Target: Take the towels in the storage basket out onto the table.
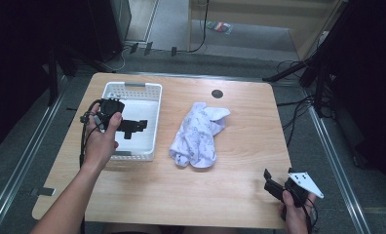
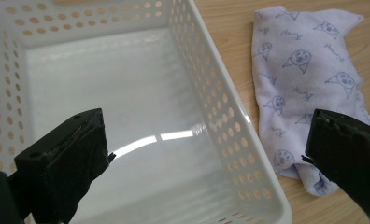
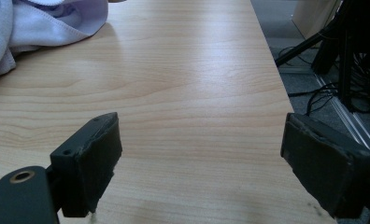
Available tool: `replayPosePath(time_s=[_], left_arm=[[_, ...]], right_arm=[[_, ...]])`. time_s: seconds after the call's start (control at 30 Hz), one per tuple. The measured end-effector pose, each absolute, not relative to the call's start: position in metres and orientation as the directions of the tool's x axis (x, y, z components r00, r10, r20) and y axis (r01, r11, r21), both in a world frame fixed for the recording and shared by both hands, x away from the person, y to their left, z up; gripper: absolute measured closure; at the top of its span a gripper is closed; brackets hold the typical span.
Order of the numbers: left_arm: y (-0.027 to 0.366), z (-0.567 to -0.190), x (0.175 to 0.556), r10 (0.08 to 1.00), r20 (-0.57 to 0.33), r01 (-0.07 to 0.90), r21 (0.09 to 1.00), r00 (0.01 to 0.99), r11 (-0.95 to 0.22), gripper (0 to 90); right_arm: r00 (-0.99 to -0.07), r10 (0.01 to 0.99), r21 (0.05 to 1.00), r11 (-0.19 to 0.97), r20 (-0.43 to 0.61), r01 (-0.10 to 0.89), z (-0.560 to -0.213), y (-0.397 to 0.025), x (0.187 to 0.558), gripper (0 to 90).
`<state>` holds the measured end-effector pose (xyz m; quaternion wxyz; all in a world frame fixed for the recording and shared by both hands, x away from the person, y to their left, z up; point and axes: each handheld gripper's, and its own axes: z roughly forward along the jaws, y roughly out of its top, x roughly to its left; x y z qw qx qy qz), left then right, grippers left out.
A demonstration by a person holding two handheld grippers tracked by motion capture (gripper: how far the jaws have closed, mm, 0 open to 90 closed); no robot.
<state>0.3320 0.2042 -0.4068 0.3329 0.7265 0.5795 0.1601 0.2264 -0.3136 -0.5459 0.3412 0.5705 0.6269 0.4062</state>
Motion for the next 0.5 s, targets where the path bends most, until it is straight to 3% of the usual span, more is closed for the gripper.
replayPosePath(time_s=[0.5], left_arm=[[0.248,-0.408,0.3,0.955,-0.174,0.68,0.732,0.242,-0.039,0.0]], right_arm=[[-0.11,0.993,0.897,0.021,0.03,0.441,-0.546,-0.313,0.227,12.6]])
